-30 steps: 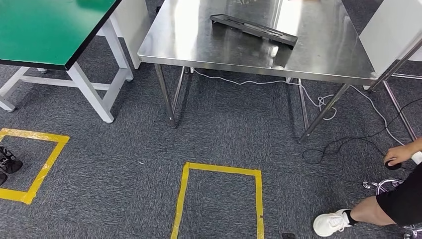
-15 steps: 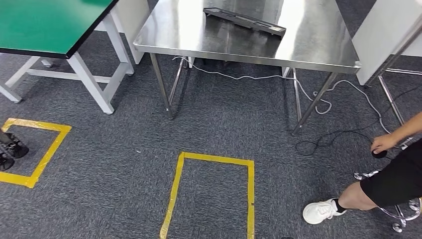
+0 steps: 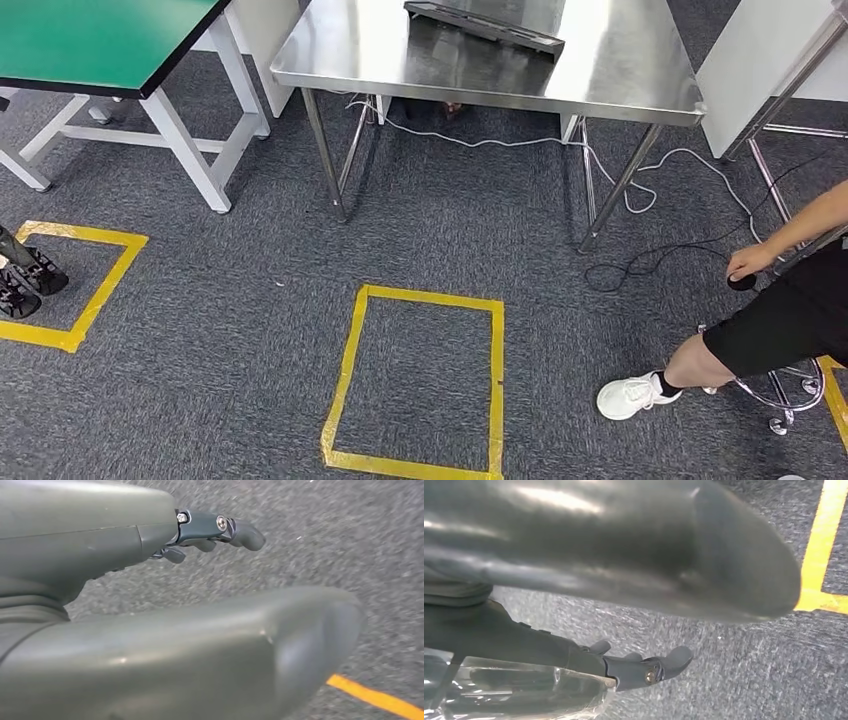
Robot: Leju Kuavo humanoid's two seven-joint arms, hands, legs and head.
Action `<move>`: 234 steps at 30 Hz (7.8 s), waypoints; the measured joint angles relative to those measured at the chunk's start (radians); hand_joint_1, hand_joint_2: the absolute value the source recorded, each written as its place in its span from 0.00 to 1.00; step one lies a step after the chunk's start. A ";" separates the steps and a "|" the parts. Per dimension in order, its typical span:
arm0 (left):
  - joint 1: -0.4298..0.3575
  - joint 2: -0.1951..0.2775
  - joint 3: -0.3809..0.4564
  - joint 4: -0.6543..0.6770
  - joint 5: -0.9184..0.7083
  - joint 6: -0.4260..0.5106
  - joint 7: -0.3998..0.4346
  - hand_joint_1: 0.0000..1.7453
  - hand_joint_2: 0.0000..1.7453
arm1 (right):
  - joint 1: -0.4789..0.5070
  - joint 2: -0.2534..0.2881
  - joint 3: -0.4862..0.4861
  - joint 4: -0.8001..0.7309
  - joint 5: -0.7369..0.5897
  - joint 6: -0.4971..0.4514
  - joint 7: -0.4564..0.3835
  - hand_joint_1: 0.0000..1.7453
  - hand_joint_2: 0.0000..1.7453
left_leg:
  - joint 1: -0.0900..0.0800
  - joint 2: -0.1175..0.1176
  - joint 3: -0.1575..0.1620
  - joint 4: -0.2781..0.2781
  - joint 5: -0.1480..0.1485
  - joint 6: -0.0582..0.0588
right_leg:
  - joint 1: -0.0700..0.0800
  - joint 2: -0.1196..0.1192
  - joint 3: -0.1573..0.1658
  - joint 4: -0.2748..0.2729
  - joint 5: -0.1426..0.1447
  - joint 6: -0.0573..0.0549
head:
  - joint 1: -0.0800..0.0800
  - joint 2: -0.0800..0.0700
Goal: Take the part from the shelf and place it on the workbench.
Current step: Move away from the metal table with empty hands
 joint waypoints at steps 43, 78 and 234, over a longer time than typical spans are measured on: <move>0.011 -0.015 0.000 0.001 -0.032 0.020 0.021 0.00 0.00 | 0.015 0.008 0.018 0.005 0.015 0.000 0.013 0.00 0.00 | 0.007 -0.037 0.036 0.199 -0.179 -0.023 | 0.010 0.076 -0.043 -0.033 0.063 -0.088 | -0.003 0.000; 0.020 -0.008 -0.001 0.001 -0.047 0.019 0.002 0.00 0.00 | 0.014 0.013 0.027 0.008 0.035 0.006 0.038 0.00 0.00 | -0.005 -0.085 0.096 0.049 -0.123 0.002 | 0.026 0.131 -0.064 -0.016 0.063 -0.073 | 0.002 0.000; 0.012 -0.038 -0.028 0.008 -0.122 -0.015 0.039 0.00 0.00 | 0.017 0.022 0.026 0.010 0.071 -0.011 0.115 0.00 0.00 | -0.013 -0.049 0.120 0.006 -0.098 0.044 | 0.028 0.110 -0.099 0.001 0.072 -0.060 | -0.010 0.000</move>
